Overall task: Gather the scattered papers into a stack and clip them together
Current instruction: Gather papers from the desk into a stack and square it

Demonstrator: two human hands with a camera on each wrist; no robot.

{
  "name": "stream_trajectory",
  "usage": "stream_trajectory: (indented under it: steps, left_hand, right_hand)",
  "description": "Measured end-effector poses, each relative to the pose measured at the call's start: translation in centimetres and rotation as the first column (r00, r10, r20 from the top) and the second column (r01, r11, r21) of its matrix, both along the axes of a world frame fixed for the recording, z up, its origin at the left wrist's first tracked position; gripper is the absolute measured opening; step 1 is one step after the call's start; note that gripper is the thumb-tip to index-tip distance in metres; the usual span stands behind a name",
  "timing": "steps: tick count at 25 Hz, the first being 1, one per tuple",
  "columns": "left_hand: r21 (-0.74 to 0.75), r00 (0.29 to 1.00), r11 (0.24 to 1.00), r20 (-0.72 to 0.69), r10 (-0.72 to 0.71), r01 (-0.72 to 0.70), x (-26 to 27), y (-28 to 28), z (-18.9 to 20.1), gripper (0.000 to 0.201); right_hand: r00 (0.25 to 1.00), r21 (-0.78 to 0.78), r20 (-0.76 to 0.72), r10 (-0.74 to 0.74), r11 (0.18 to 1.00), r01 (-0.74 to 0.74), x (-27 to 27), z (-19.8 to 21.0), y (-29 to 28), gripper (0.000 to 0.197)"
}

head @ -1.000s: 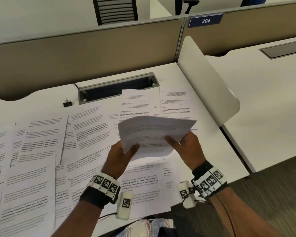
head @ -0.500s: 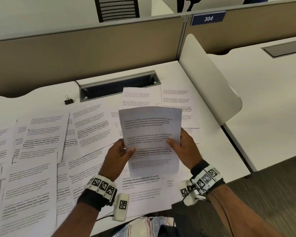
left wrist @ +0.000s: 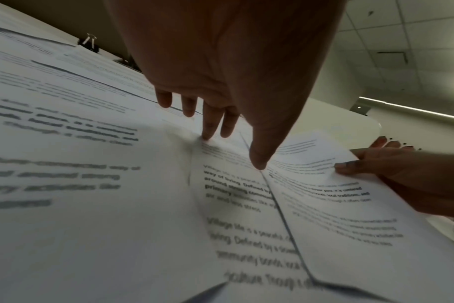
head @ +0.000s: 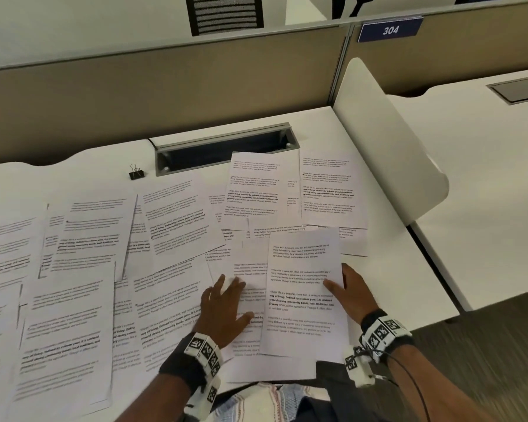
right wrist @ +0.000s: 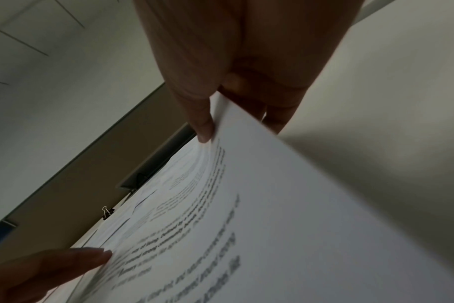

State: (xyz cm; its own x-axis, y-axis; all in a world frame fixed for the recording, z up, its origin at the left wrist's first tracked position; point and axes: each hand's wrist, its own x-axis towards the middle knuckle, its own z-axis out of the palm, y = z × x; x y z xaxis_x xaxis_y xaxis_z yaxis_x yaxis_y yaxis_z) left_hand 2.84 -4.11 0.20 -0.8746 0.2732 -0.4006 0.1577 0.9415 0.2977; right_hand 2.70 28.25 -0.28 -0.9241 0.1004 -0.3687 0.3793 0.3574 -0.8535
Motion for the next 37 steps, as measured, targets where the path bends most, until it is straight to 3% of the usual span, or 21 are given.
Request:
stream_trajectory:
  steps: [6,9,12,14,22,26,29,33,37]
  left_hand:
    - [0.153,0.996,0.987,0.082,0.028,-0.040,-1.0,3.2,0.9,0.079]
    - [0.220,0.981,0.956,0.026,0.192,-0.193,-0.7,3.2,0.8,0.077]
    - [0.264,0.920,0.881,0.117,0.374,-0.392,-0.2,2.9,0.7,0.076]
    - [0.284,0.885,0.840,0.198,0.421,-0.463,0.0,2.8,0.0,0.077]
    - [0.391,0.777,0.677,0.406,0.480,-0.623,-0.8,5.0,-0.5,0.075]
    - [0.394,0.680,0.562,0.523,0.513,-0.727,-2.1,5.7,0.1,0.062]
    - [0.426,0.626,0.472,0.637,0.450,-0.772,-3.3,5.5,-0.9,0.051]
    - [0.442,0.643,0.491,0.661,0.388,-0.751,-4.0,5.3,-1.1,0.046]
    - [0.469,0.719,0.564,0.577,0.387,-0.680,-4.4,5.8,-0.1,0.033]
  right_hand:
    - [0.996,0.153,0.087,-0.009,0.988,-0.004,0.1,-1.4,-0.1,0.045]
    - [0.993,0.308,0.091,-0.073,0.951,0.042,0.5,-1.4,-0.2,0.056]
    - [0.991,0.350,0.112,-0.071,0.936,0.027,1.3,-1.6,0.0,0.065]
    - [0.988,0.347,0.144,-0.055,0.938,0.002,1.8,-1.6,-0.1,0.070]
    - [0.989,0.307,0.148,0.001,0.951,-0.047,1.9,-1.3,-1.7,0.076]
    - [0.989,0.290,0.148,-0.008,0.956,-0.036,1.9,-0.8,-1.8,0.075]
    - [0.990,0.273,0.143,-0.004,0.961,-0.035,1.9,-1.0,-1.8,0.077]
    - [0.991,0.294,0.132,0.002,0.955,-0.041,1.8,-1.4,-1.9,0.078]
    - [0.992,0.279,0.125,0.005,0.959,-0.040,1.7,-1.9,-1.9,0.075]
